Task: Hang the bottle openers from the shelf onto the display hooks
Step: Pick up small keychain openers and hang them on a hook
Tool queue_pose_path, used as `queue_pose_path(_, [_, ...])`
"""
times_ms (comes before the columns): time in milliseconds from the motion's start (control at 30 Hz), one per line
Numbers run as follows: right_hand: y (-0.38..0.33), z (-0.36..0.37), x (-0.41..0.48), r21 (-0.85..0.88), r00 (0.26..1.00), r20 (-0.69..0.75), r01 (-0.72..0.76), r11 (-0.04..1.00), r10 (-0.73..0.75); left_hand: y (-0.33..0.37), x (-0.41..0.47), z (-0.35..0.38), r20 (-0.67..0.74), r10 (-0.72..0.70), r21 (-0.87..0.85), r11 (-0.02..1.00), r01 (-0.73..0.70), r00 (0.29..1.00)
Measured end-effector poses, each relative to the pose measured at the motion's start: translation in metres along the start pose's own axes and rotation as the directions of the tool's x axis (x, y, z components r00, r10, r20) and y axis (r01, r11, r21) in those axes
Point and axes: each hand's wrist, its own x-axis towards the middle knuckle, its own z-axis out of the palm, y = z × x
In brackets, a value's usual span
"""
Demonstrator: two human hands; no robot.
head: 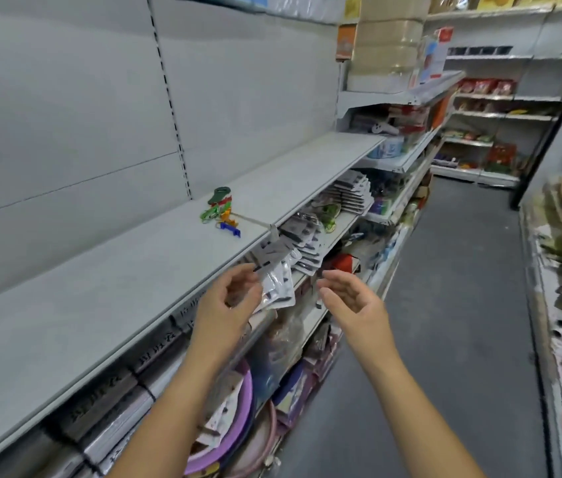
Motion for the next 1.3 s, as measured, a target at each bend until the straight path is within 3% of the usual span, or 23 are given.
queue_pose_path(267, [0.017, 0.01, 0.165, 0.014, 0.98, 0.198, 0.019, 1.0, -0.022, -0.002, 0.125, 0.013, -0.244, -0.012, 0.108, 0.993, 0.039, 0.97])
queue_pose_path(433, [0.036, 0.044, 0.258, 0.044, 0.946, 0.322, 0.037, 0.998, -0.05, -0.02, 0.192, 0.005, -0.38, -0.061, 0.2, 0.969, 0.146, 0.923])
queue_pose_path(733, [0.058, 0.114, 0.365, -0.036, 0.809, 0.586, 0.081, 0.996, -0.044, -0.045, 0.25, -0.009, -0.471, -0.209, 0.462, 0.769, 0.441, 0.857])
queue_pose_path(867, [0.067, 0.14, 0.393, -0.076, 0.685, 0.728, 0.146, 0.986, -0.046, -0.042, 0.252, -0.013, -0.466, -0.365, 0.562, 0.581, 0.588, 0.806])
queue_pose_path(967, [0.068, 0.153, 0.409, -0.095, 0.557, 0.828, 0.252, 0.963, -0.063, -0.034, 0.251, -0.012, -0.495, -0.423, 0.559, 0.514, 0.65, 0.759])
queue_pose_path(1100, [0.069, 0.165, 0.42, -0.1, 0.419, 0.904, 0.412, 0.906, -0.09, -0.024, 0.253, -0.004, -0.451, -0.512, 0.549, 0.488, 0.679, 0.732])
queue_pose_path(1233, [0.07, 0.172, 0.418, -0.053, 0.25, 0.961, 0.583, 0.811, -0.117, -0.027, 0.253, -0.003, -0.471, -0.49, 0.509, 0.528, 0.68, 0.734])
queue_pose_path(1300, [0.07, 0.174, 0.415, -0.046, 0.23, 0.965, 0.615, 0.788, -0.123, -0.029, 0.252, -0.004, -0.476, -0.472, 0.486, 0.562, 0.669, 0.742])
